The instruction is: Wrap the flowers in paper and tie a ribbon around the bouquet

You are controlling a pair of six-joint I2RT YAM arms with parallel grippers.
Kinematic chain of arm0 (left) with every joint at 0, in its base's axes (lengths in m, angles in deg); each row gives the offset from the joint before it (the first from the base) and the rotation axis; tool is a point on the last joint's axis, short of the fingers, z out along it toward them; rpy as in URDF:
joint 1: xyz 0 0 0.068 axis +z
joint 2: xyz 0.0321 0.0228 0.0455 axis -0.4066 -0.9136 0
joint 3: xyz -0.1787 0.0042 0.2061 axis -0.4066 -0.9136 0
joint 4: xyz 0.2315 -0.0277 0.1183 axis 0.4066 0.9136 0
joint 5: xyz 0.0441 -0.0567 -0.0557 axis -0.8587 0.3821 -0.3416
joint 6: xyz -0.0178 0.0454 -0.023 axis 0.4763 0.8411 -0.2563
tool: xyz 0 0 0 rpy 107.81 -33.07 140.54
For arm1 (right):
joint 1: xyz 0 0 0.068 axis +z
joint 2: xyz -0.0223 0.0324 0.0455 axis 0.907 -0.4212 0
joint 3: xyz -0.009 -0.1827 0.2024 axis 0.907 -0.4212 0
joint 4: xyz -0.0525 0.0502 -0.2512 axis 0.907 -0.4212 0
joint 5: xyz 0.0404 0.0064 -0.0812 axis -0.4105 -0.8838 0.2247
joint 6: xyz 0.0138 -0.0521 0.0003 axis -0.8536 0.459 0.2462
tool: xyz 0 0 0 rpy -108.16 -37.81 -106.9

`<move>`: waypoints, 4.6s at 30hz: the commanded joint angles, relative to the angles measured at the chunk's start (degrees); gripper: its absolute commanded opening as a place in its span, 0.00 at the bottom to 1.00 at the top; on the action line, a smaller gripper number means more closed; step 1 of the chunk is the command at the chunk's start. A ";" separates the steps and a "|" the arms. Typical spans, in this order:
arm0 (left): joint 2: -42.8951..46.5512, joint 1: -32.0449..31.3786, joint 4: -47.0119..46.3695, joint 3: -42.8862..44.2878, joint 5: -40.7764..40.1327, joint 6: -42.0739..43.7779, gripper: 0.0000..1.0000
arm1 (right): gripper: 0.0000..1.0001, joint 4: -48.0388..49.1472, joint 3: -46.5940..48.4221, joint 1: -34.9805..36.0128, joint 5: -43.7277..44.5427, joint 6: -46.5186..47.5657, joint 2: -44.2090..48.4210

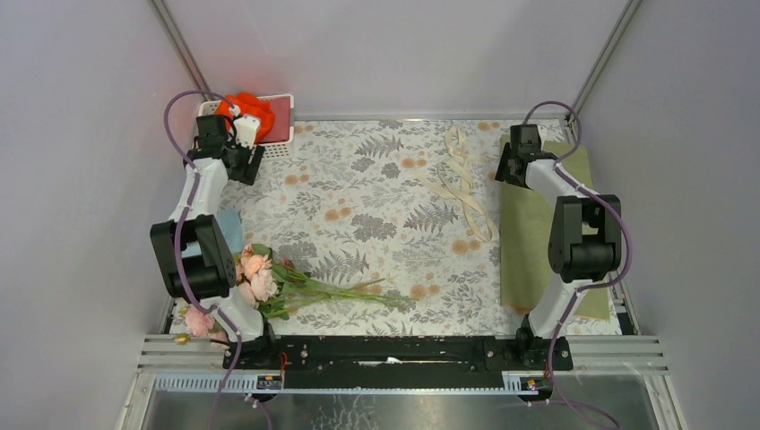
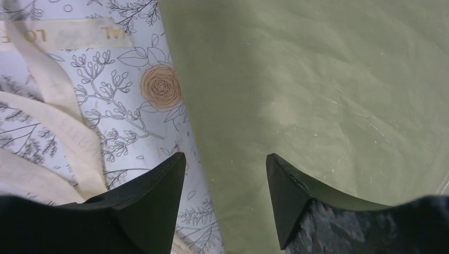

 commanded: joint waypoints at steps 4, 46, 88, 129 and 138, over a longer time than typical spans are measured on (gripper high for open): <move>2.65 -1.36 12.35 -5.05 11.64 -2.52 0.84 | 0.69 -6.08 9.73 0.51 1.31 3.21 -8.55; 4.93 -3.77 14.63 -6.56 15.61 -4.86 0.85 | 0.00 -5.56 14.29 8.56 36.68 18.49 -7.76; 13.33 -38.31 28.06 -4.87 7.00 -2.10 0.99 | 0.73 2.28 -21.13 8.68 -30.65 -13.00 21.47; -12.55 -83.99 0.72 -4.36 -20.33 -5.21 0.69 | 0.66 -3.55 -25.86 2.44 -26.07 -7.18 19.65; -11.22 -82.61 0.66 -3.89 -20.47 -5.38 0.70 | 0.66 -4.91 -23.76 2.44 -26.37 -6.64 19.63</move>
